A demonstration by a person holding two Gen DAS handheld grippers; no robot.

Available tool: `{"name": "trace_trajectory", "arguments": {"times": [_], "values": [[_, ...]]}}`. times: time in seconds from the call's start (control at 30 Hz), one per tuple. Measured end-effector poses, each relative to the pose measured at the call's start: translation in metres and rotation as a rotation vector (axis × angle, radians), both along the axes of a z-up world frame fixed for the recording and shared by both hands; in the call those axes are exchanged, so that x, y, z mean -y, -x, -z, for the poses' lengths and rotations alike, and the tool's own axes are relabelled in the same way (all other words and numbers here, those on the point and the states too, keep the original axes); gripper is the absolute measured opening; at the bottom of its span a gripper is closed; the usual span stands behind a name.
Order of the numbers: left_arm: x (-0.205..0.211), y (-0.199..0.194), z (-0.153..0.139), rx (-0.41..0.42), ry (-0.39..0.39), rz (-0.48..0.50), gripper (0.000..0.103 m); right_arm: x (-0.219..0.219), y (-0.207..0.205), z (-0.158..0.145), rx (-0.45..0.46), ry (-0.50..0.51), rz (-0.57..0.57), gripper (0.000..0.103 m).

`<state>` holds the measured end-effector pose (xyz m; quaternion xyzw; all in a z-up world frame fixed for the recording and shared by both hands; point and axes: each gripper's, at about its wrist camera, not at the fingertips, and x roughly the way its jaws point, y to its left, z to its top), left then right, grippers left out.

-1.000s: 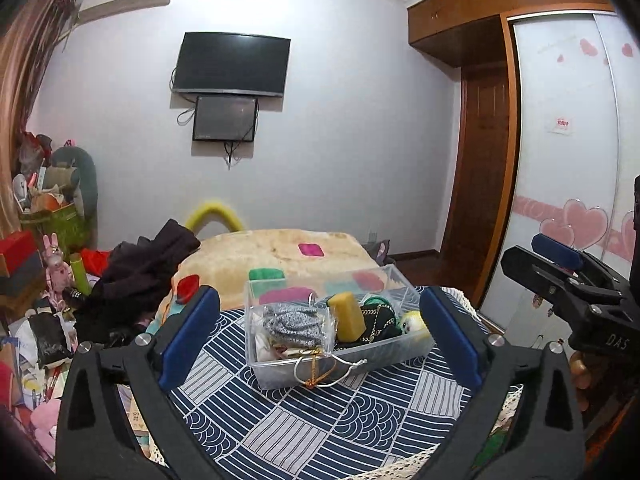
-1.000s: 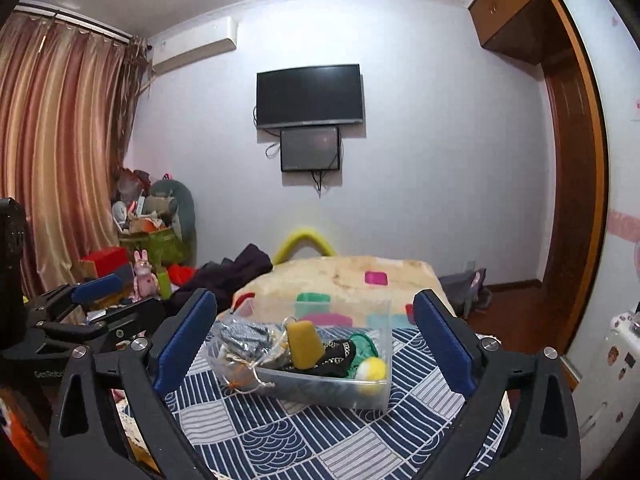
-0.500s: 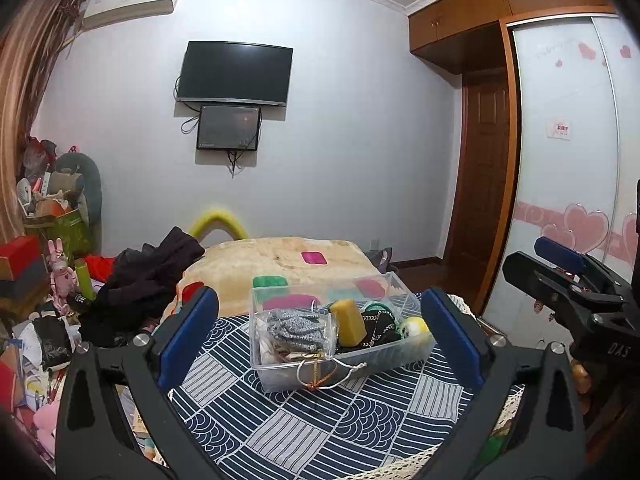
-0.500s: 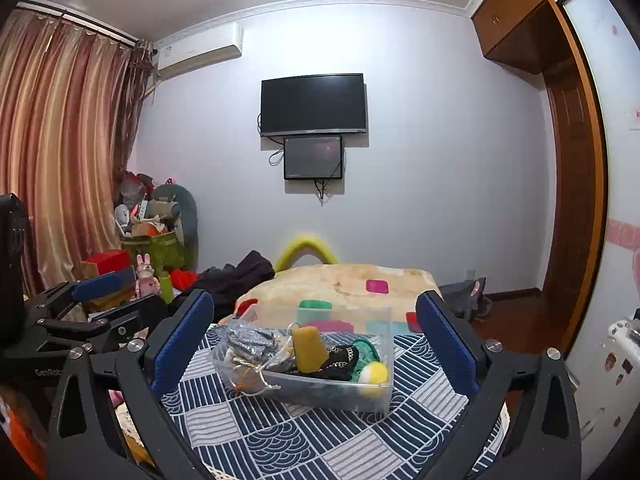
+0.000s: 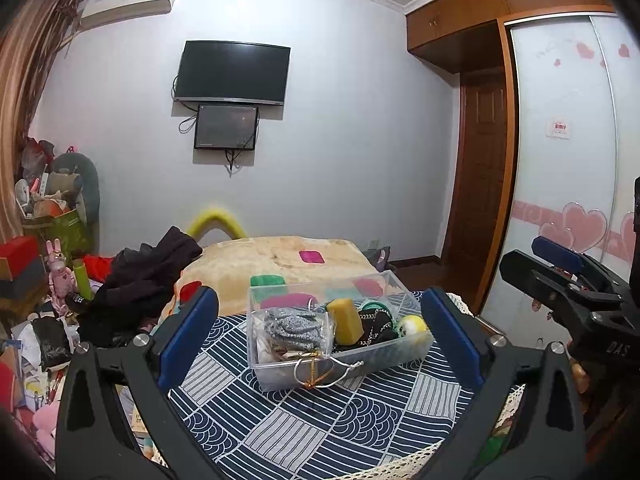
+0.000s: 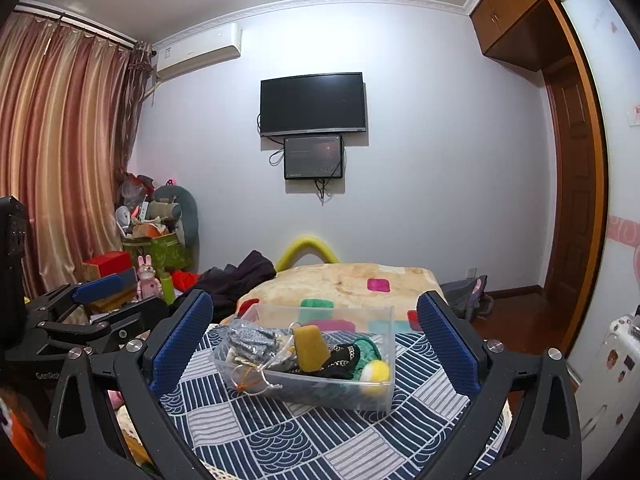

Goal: Organize soft objects

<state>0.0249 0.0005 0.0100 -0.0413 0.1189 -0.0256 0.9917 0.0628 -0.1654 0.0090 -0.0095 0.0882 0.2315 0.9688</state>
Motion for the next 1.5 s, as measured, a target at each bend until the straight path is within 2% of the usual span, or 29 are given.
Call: {"name": "trace_trajectory", "arguments": {"times": [1.5], "values": [[0.0046,0.0023,-0.0003,-0.005,0.018,0.033,0.103,-0.0011,0.0076,0.0038,-0.015,-0.006,-0.007,0.103]]}}
